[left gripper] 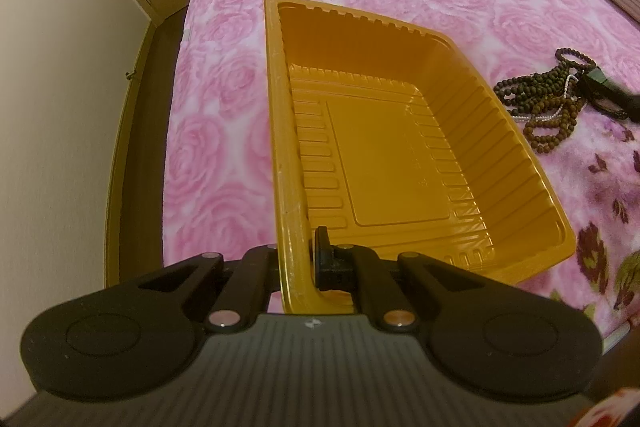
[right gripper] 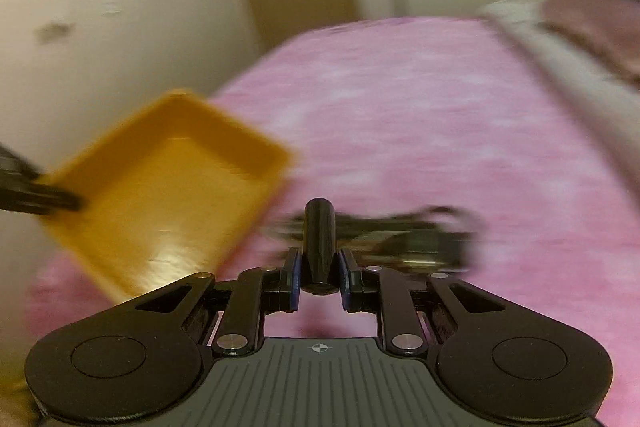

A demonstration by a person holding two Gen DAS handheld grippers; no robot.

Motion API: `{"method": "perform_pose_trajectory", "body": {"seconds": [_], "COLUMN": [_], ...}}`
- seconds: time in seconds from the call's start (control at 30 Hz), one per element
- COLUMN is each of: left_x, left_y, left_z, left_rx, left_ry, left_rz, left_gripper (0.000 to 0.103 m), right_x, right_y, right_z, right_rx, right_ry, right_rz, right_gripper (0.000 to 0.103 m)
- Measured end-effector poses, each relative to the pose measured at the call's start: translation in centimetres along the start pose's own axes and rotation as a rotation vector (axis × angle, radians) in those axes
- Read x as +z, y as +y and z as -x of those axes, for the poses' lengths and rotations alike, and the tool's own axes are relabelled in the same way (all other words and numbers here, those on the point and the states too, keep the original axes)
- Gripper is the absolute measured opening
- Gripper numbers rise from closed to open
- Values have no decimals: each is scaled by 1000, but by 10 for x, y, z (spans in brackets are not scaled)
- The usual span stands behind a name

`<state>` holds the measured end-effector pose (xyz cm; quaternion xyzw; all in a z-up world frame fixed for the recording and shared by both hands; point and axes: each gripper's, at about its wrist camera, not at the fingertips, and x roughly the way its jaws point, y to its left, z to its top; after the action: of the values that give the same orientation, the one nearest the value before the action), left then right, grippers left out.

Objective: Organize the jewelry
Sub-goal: 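Carry the cylinder into the orange tray and open the right gripper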

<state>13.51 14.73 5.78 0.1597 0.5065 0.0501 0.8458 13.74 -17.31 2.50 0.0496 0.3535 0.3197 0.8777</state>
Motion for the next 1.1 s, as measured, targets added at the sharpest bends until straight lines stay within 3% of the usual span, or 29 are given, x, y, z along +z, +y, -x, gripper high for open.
{"method": "perform_pose_trajectory", "body": {"seconds": [0.17,0.4,0.47,0.5,0.53,0.7,0.93,1.1], "left_x": [0,-2,-3,-3,-4,-5,-6,-6], "left_y": [1,2,2,2,1,1,2,3], "left_z": [-1,-2,-3,-3,-3,-5,-6,-6], "left_rx": [-3,-10,-12,-14,-17,-16,-16,-16], "left_ry": [0,4,8,6,9,3,2,4], "left_rz": [5,11,14,13,13,16,17,21], "left_gripper": [3,3,3,3,3,3,3,3], "right_x": [6,1,-2,-4,-7,-15,-29,-33], "right_y": [53,73,72,70,65,24,-54,-79], "right_z": [-43,-84,-87,-83,-79,-39,-6,-6], "right_rx": [141,208,247,245,237,89,-227,-297], "right_ry": [34,57,66,71,58,-13,-43,-18], "right_rz": [44,20,-5,-11,-17,-89,-75,-44], "right_gripper": [19,19,30,47,52,52,52,52]}}
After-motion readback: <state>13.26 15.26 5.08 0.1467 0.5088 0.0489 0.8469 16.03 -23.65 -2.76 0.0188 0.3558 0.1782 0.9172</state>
